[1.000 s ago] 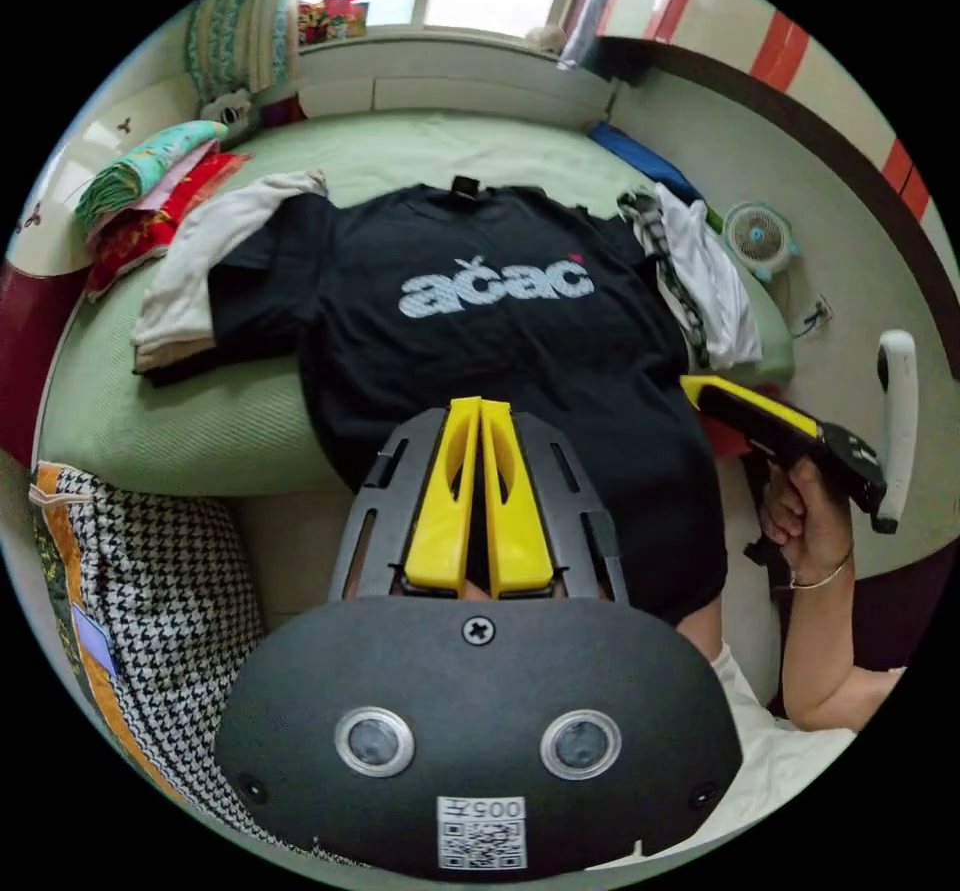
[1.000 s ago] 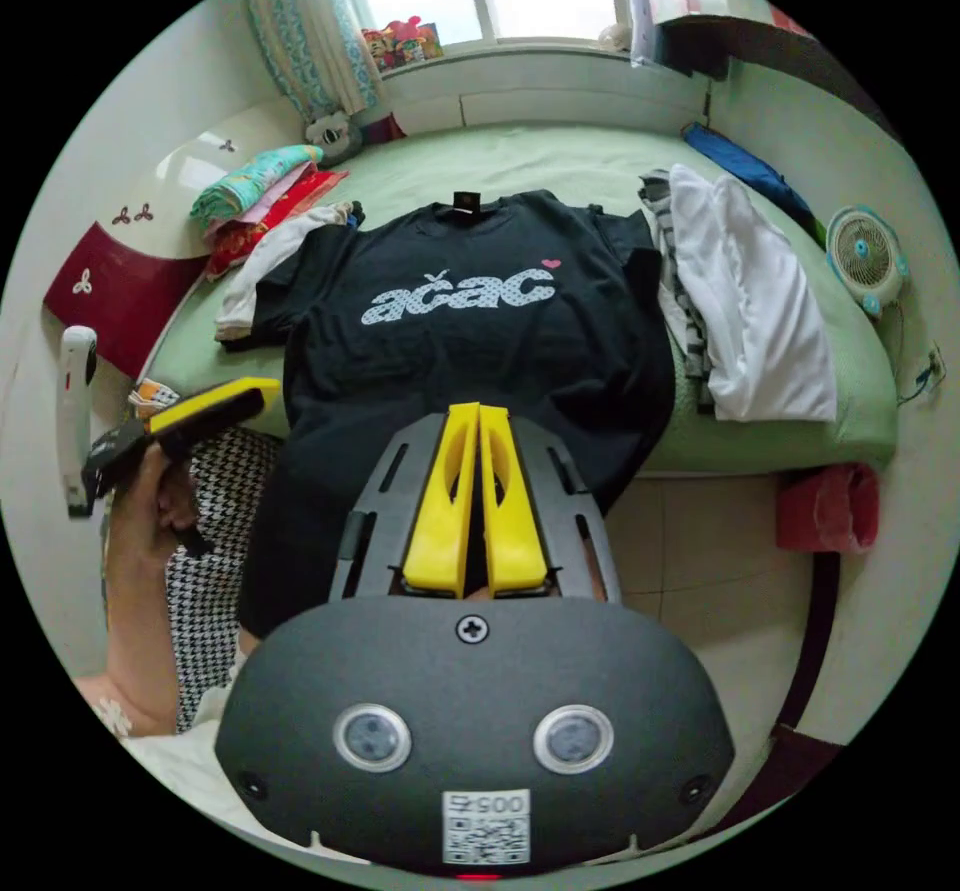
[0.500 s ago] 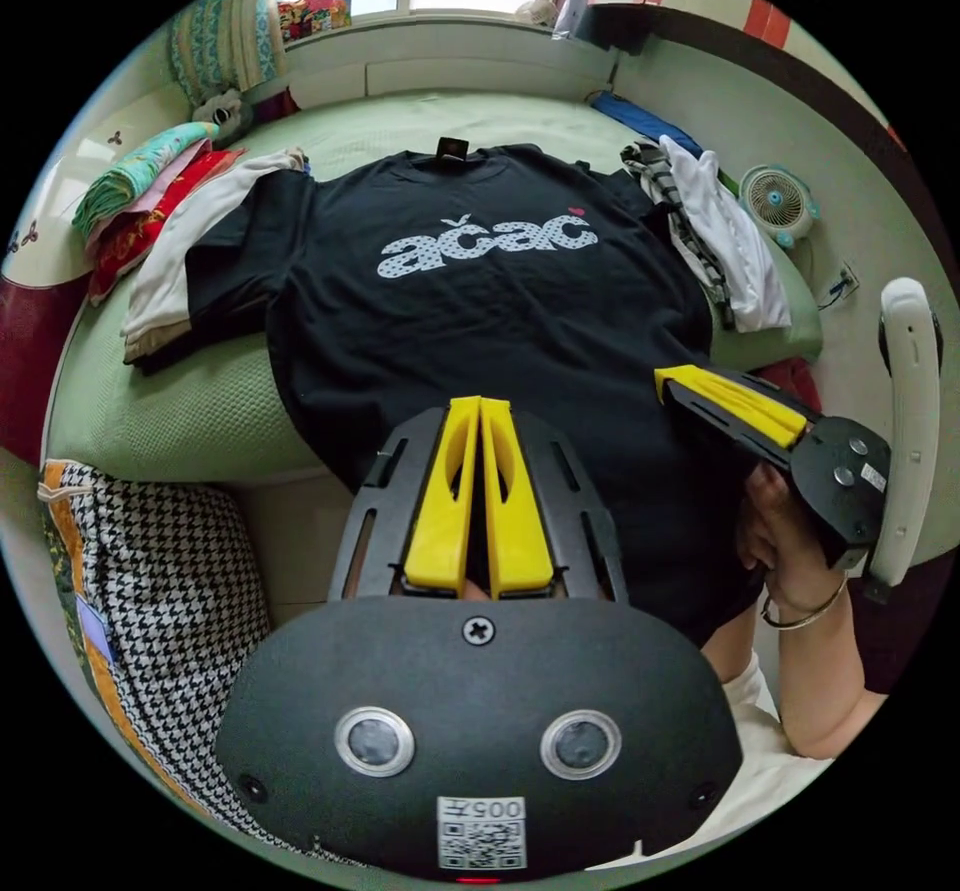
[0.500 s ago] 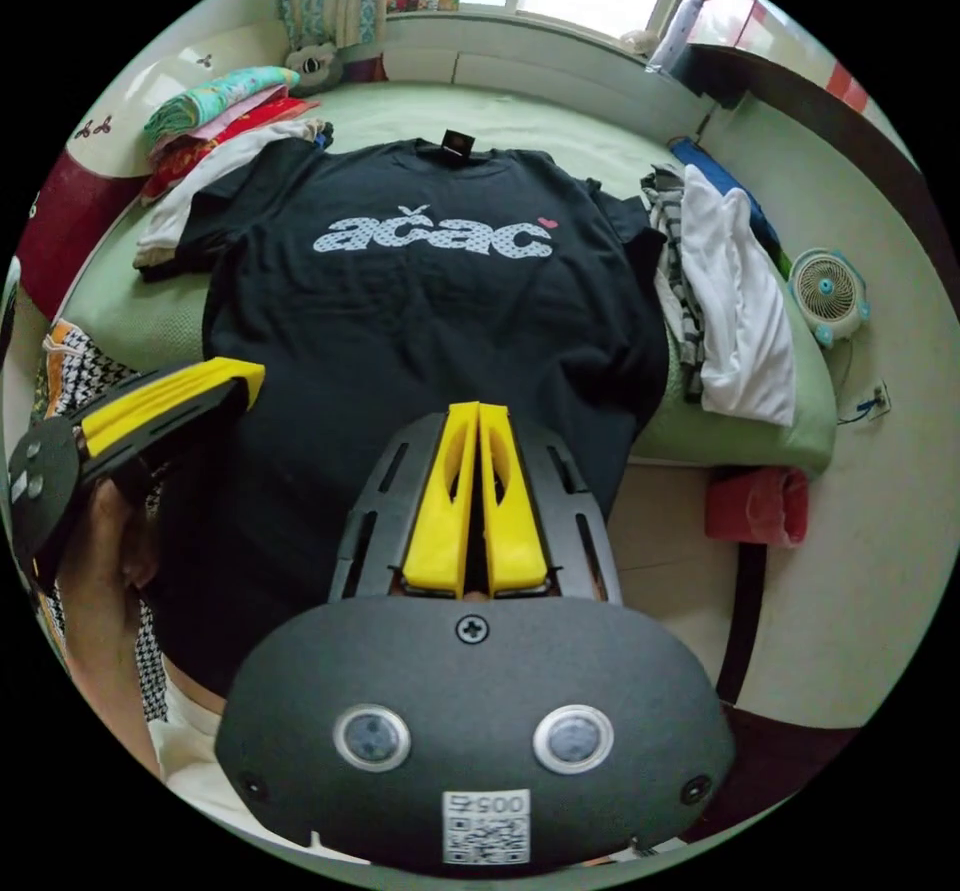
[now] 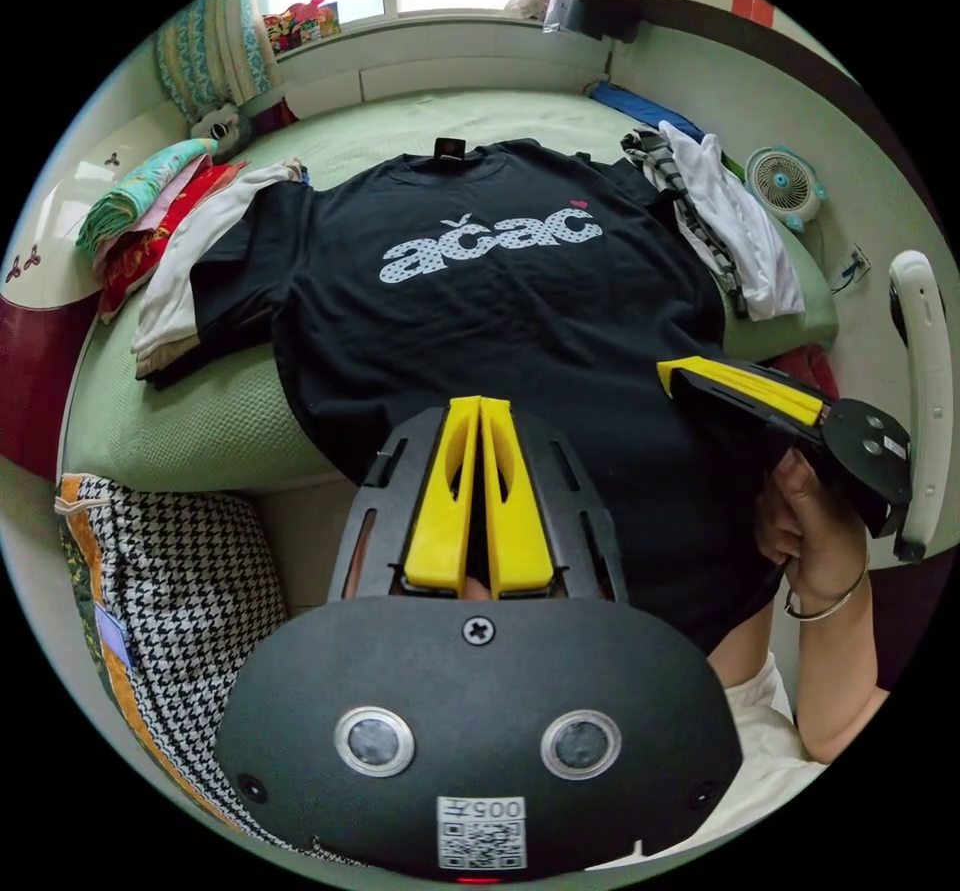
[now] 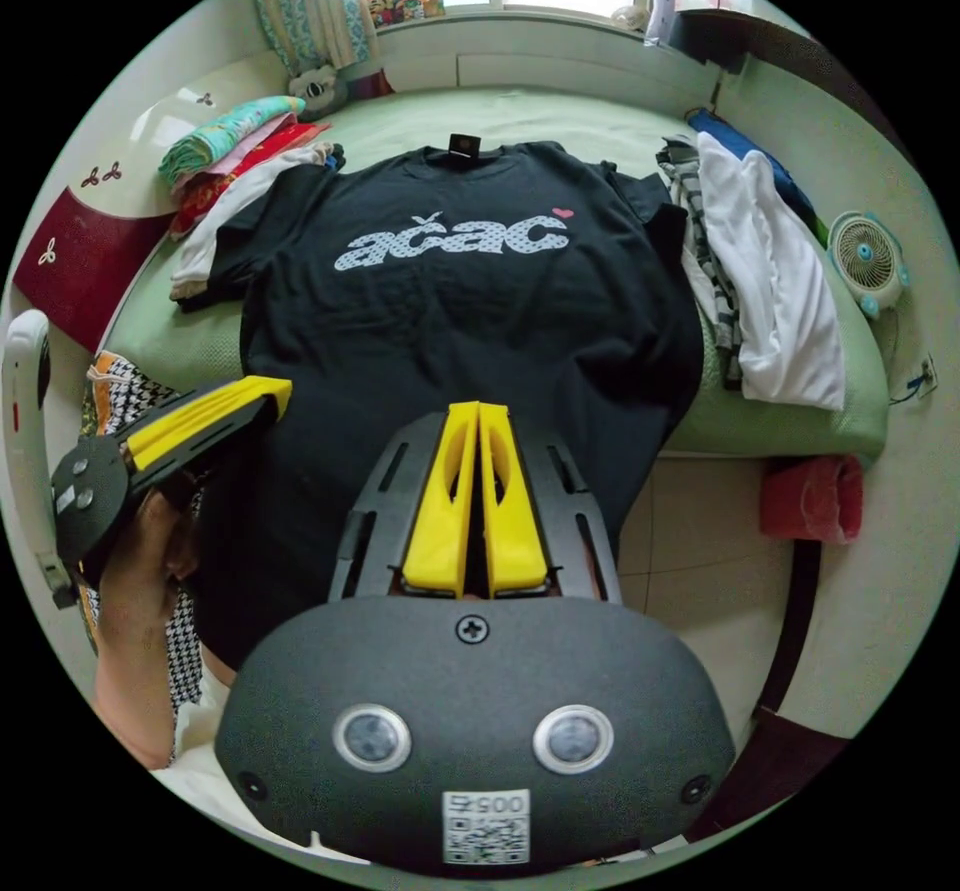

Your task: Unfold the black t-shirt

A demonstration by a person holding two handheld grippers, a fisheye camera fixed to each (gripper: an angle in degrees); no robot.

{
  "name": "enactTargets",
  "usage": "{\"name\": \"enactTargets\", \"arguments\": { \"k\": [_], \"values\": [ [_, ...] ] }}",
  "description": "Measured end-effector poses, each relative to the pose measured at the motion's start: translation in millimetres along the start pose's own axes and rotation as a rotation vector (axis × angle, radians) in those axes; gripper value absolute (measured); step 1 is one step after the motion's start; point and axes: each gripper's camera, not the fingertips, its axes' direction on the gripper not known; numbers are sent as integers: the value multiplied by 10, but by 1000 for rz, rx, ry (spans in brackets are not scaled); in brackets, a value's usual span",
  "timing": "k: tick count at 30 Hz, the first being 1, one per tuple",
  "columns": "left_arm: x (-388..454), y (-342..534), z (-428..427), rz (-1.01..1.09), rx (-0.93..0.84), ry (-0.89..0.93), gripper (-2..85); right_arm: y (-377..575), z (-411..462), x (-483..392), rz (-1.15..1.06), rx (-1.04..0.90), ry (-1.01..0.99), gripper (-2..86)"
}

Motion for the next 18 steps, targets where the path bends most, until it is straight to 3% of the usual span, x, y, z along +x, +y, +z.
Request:
{"name": "enactTargets", "arguments": {
  "k": [18],
  "values": [
    [172, 32, 142, -5, 4, -3, -6, -1, 135, -4, 2, -1, -22, -9]
  ]
}}
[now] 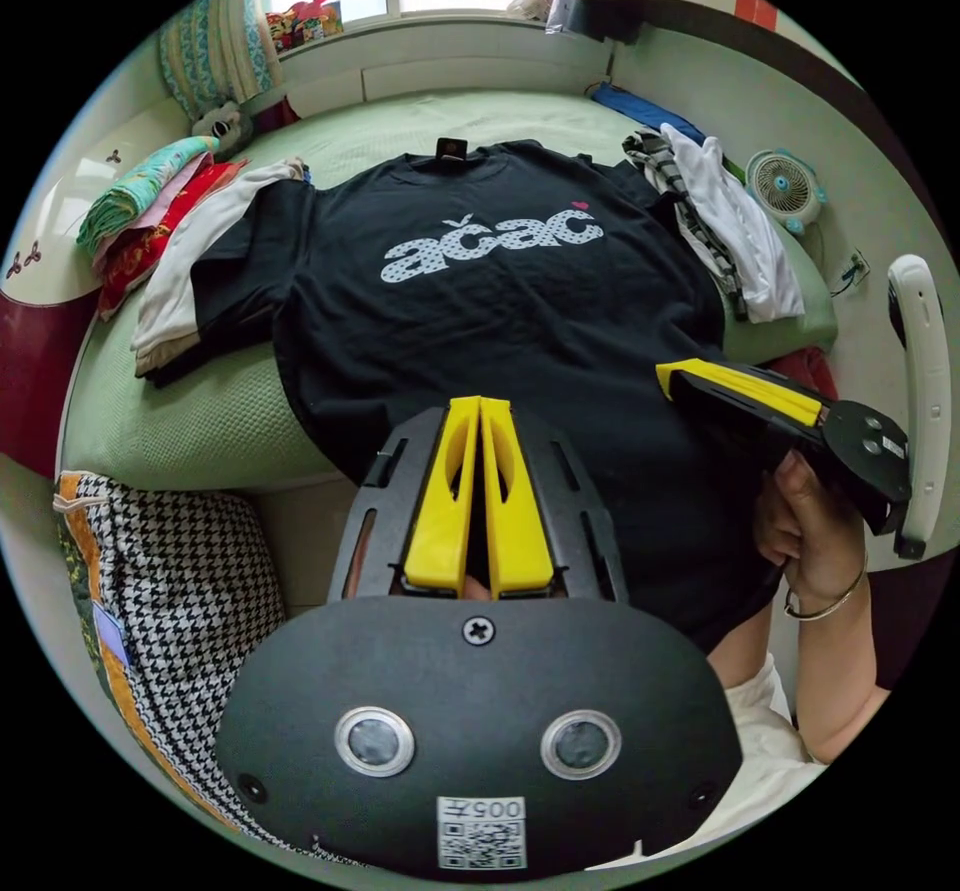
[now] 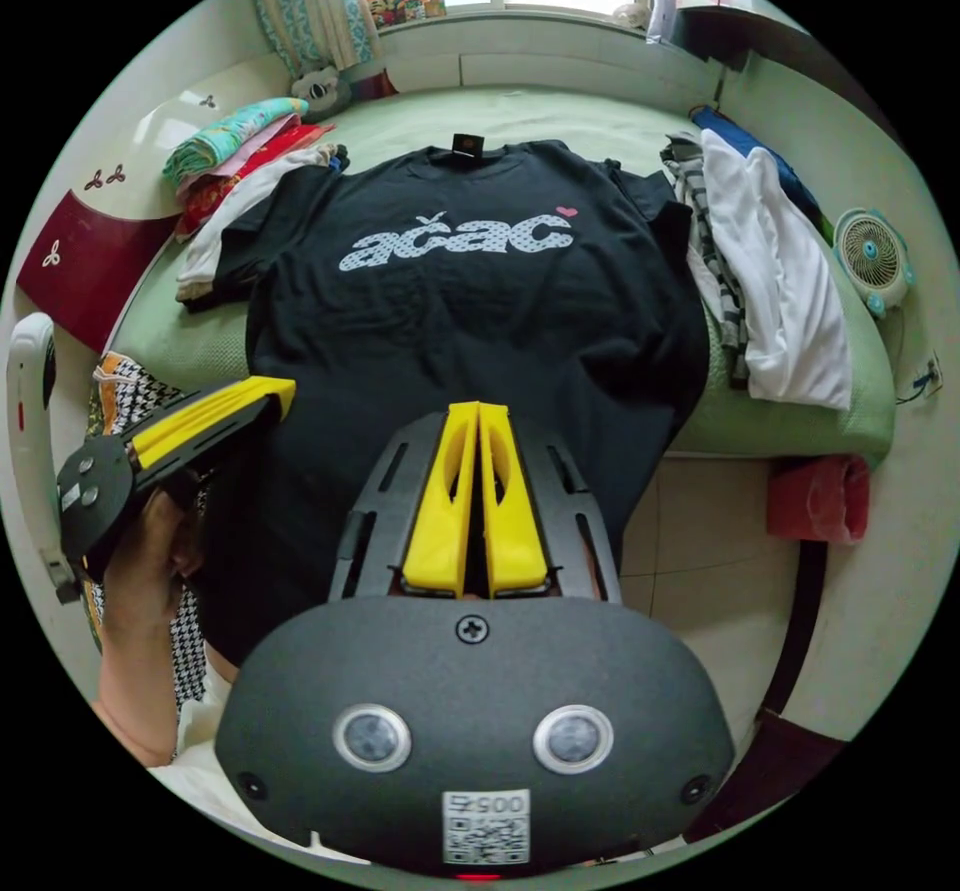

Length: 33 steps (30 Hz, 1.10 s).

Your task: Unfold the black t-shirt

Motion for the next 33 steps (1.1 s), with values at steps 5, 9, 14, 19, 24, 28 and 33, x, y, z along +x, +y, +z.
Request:
{"name": "enactTargets", "arguments": {
  "k": [5, 9, 14, 19, 24, 28, 33],
  "values": [
    [46, 4, 33, 2, 0, -6, -6, 7, 16, 4, -2, 0, 3, -9],
    [77, 9, 58, 2, 1, -8, -6, 15, 24, 19, 0, 1, -3, -9],
    [118, 12, 86, 5, 2, -16, -6, 24, 30, 27, -1, 1, -2, -9],
    [158, 16, 112, 8, 3, -26, -6, 35, 33, 26, -3, 1, 5, -9],
    [197, 14, 141, 11, 2, -34, -6, 42, 35, 22, -6, -1, 12, -9],
    [216, 11, 159, 12, 2, -34, -6, 51, 33, 17, -10, -1, 18, -9],
    [241, 6, 185, 12, 2, -35, -5, 51, 35, 10, -15, -6, 25, -9]
  ]
}}
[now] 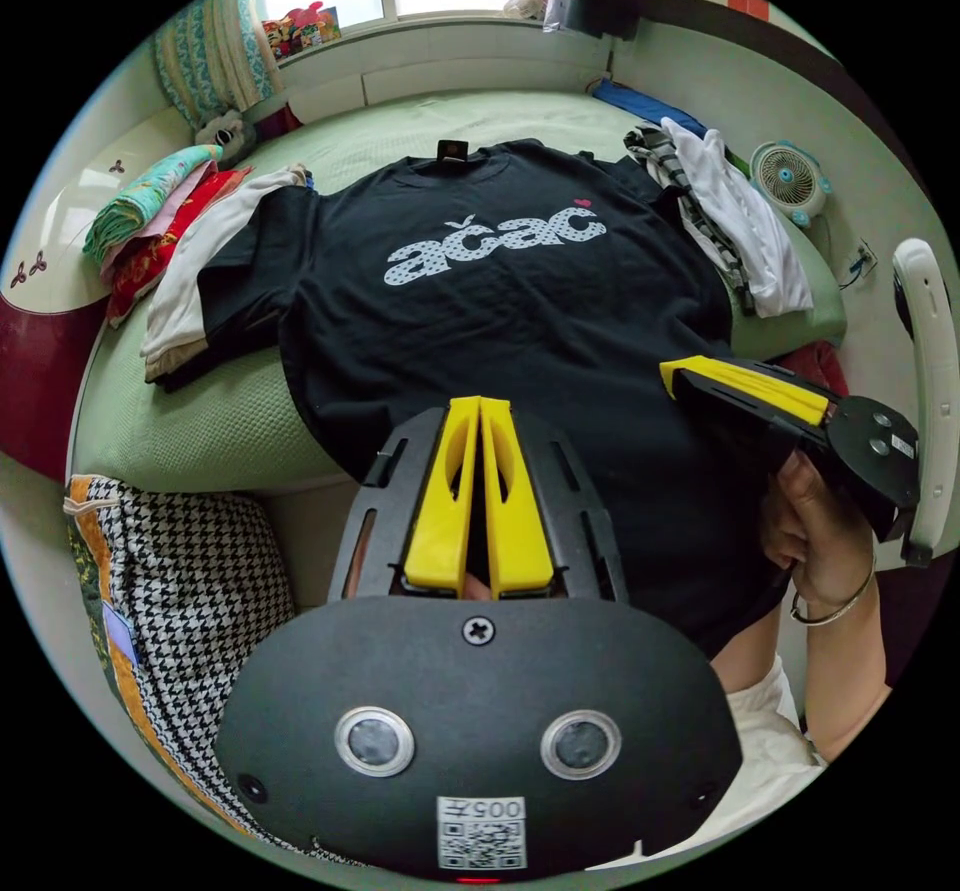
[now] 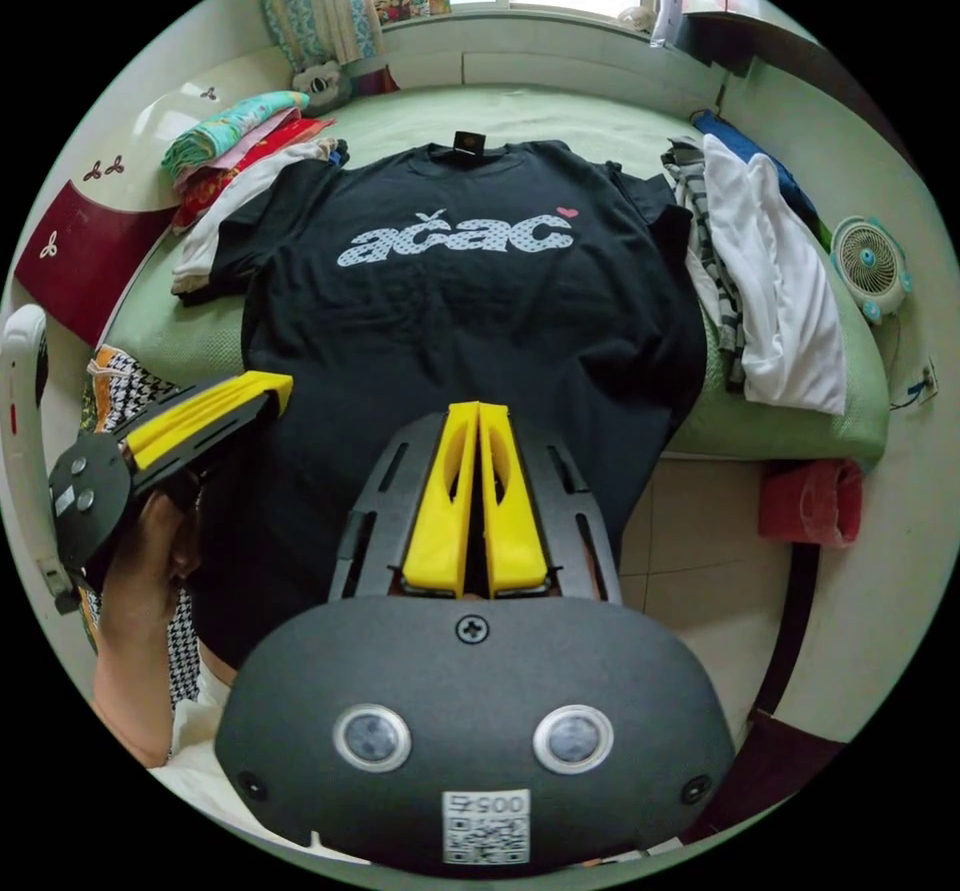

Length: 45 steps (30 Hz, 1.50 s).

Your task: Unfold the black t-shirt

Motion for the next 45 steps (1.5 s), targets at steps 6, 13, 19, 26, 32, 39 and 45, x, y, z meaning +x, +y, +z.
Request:
{"name": "enactTargets", "arguments": {
  "k": [6, 13, 19, 26, 32, 39, 45],
  "values": [
    [29, 3, 20, 2, 1, -4, -5, 21, -15, -1, 2, 5, 1, -10],
    [39, 2, 42, -2, 2, 1, -5, 23, -22, -29, -6, 2, 11, -10],
    [66, 0, 58, 0, 3, -1, -6, 36, -33, -46, -7, 2, 22, -10],
    [102, -4, 78, 2, 3, -5, -6, 41, -44, -57, -9, 1, 26, -10],
    [131, -9, 93, 2, 3, -7, -6, 46, -54, -68, -10, 1, 29, -10],
    [179, -12, 108, 5, 4, -15, -6, 55, -66, -79, -11, 2, 31, -9],
    [220, -15, 121, 7, 4, -19, -6, 60, -73, -85, -10, 2, 29, -9]
  ]
}}
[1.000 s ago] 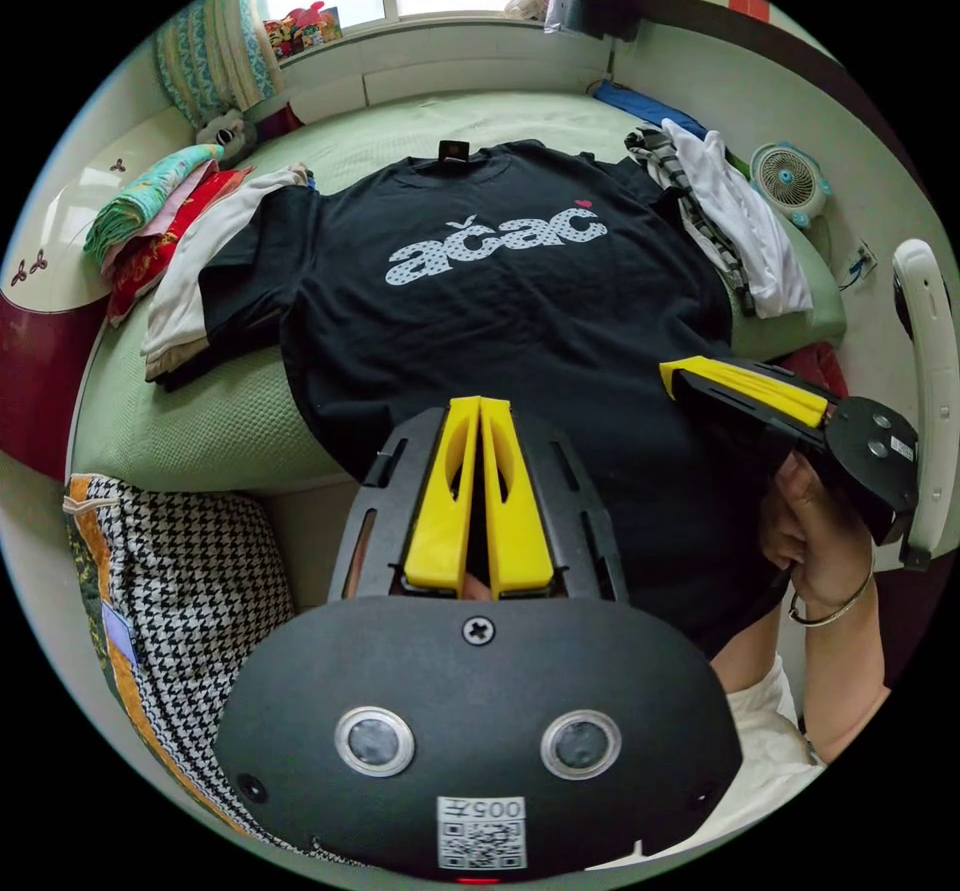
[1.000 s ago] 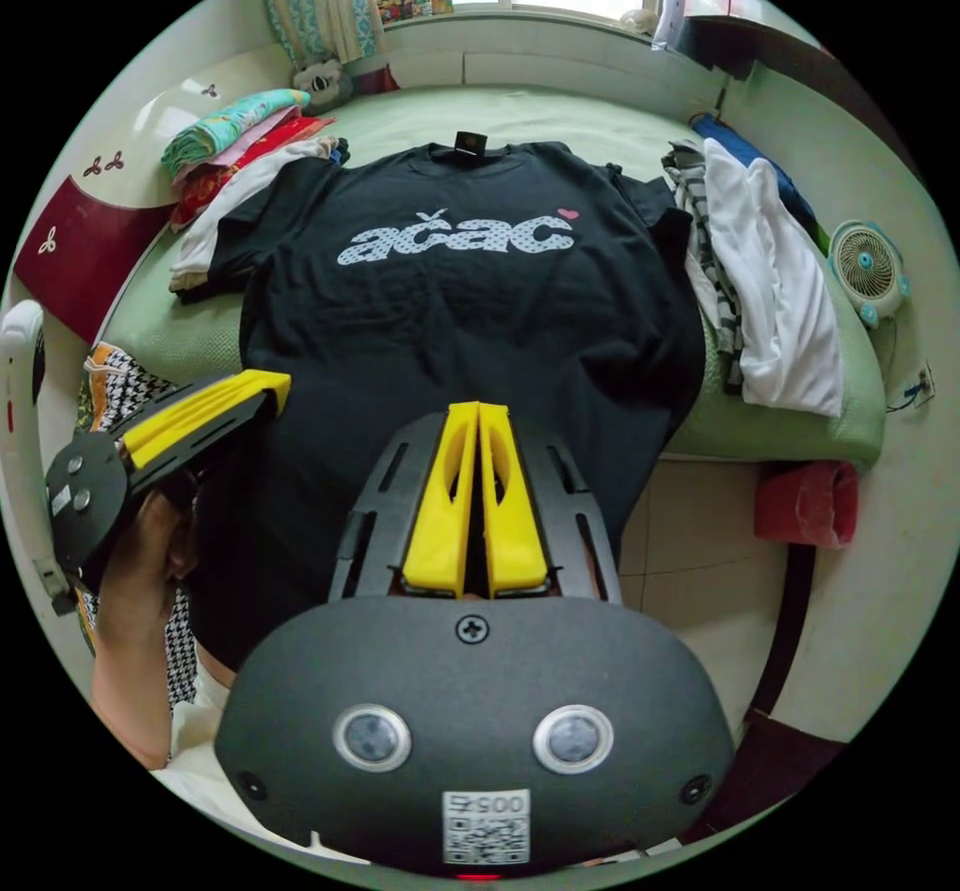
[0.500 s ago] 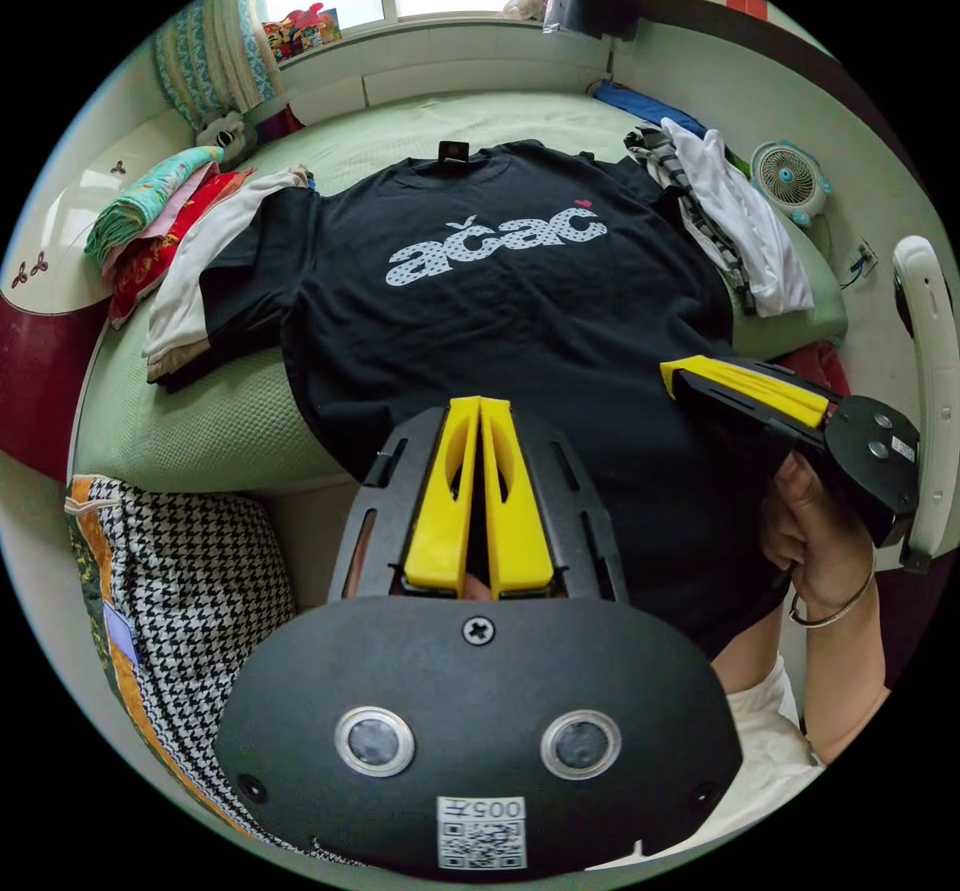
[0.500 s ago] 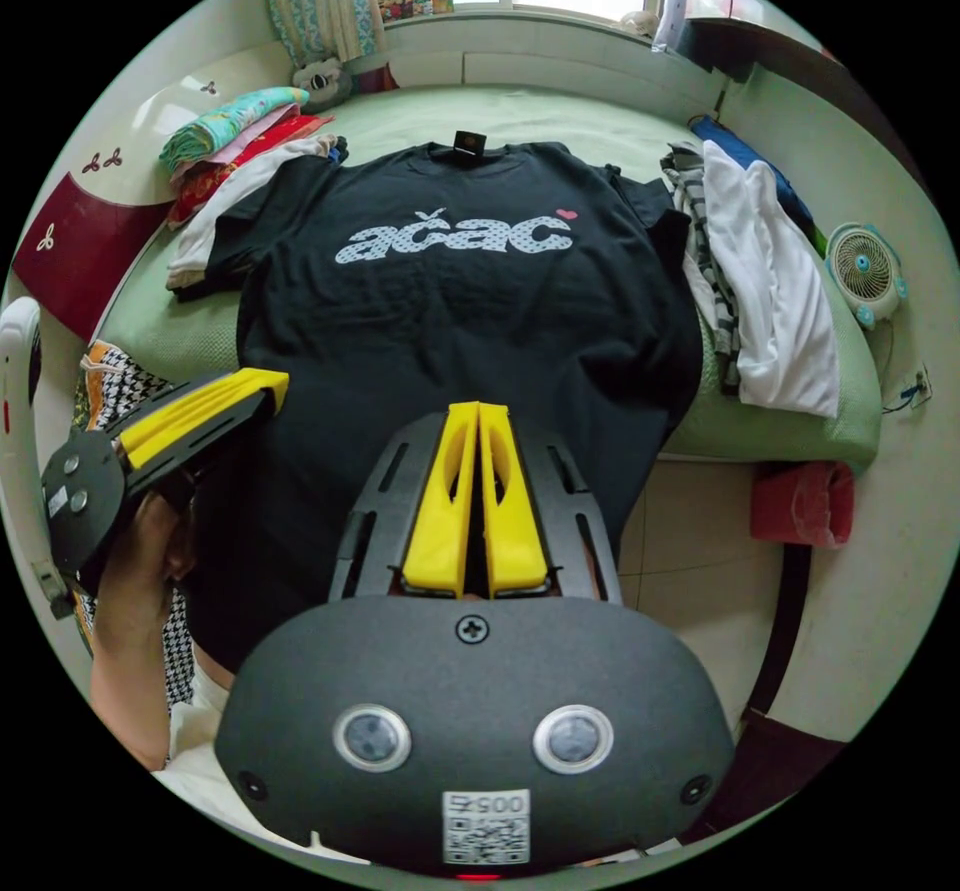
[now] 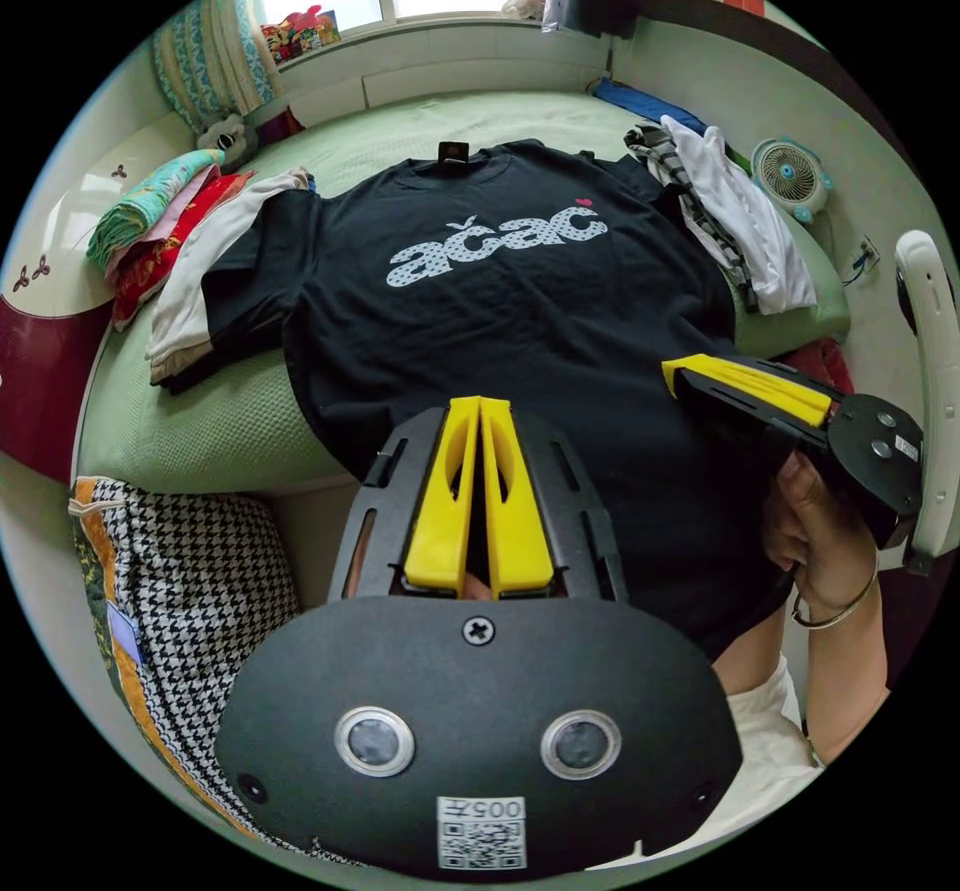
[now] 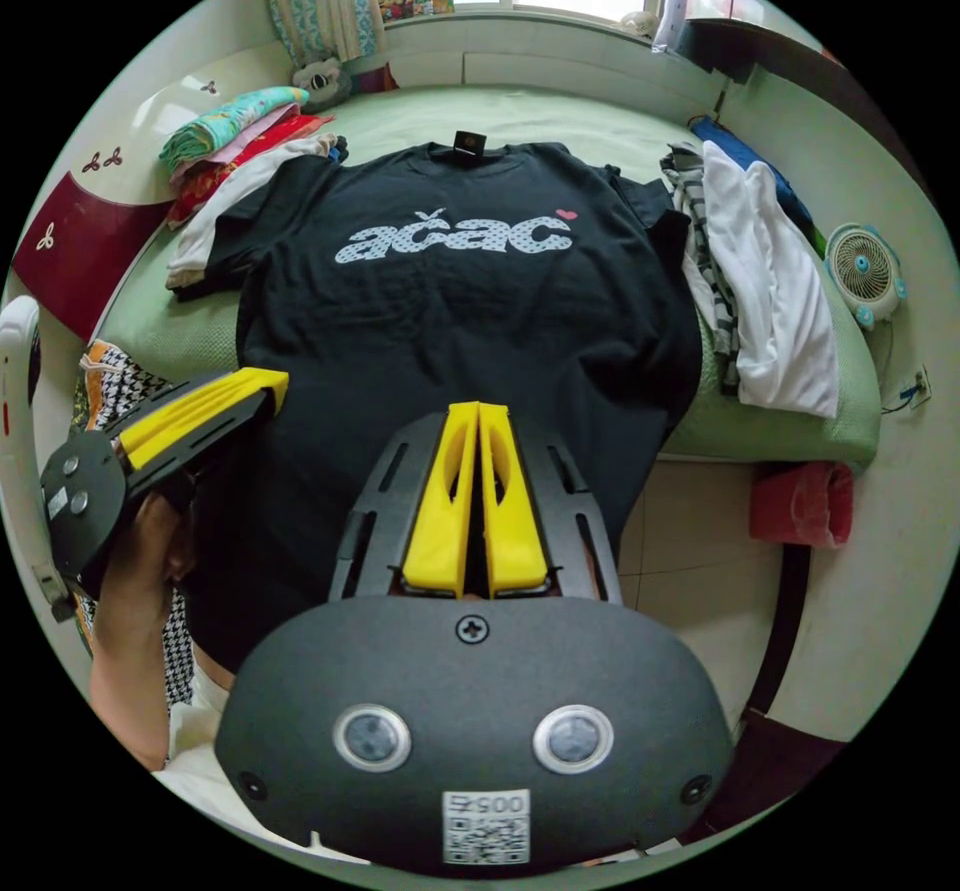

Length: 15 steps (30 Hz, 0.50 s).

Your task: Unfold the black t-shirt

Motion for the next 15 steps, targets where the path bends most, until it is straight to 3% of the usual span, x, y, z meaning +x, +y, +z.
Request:
{"name": "enactTargets", "arguments": {
  "k": [15],
  "values": [
    [105, -9, 25, 5, -1, -14, -6, -7, 3, -46, -5, -3, 14, -9]
  ]
}}
